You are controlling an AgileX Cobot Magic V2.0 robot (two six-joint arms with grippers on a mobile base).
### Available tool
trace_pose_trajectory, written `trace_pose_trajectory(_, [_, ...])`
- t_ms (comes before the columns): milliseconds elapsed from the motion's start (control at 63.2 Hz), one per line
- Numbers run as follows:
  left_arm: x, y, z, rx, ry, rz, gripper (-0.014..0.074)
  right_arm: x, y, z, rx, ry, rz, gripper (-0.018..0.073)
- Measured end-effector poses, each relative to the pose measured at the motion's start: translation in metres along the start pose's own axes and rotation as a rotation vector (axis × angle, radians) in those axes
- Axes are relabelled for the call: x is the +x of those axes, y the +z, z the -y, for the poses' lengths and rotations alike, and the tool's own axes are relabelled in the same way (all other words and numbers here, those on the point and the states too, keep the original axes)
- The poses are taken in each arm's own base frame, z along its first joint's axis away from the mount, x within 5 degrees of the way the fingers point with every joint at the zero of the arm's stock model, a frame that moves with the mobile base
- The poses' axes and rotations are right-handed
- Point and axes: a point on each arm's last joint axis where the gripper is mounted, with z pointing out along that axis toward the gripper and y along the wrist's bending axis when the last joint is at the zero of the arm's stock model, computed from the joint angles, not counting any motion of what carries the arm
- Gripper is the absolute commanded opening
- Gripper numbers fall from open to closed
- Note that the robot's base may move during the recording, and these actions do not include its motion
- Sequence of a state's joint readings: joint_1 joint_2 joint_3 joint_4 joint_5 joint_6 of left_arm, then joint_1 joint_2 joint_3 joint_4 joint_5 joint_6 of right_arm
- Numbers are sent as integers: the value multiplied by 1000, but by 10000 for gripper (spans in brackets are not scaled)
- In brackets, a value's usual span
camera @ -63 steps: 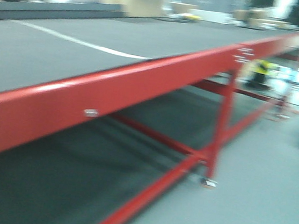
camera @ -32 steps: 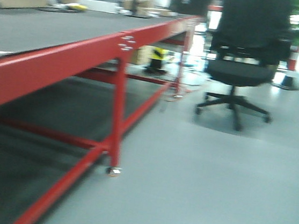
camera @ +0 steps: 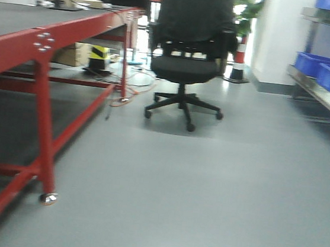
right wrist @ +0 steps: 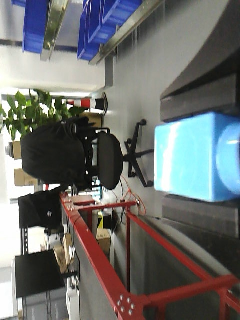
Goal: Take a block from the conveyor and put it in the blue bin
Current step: 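Drive the base to the shelf of blue bins holding both blocks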
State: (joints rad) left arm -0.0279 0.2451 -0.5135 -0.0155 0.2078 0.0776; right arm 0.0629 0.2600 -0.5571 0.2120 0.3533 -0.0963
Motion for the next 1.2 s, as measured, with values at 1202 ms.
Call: trace_pose_trajectory(1202, [0,0,0,0,0,0,-111,0,-1,0,0,0,4,-154])
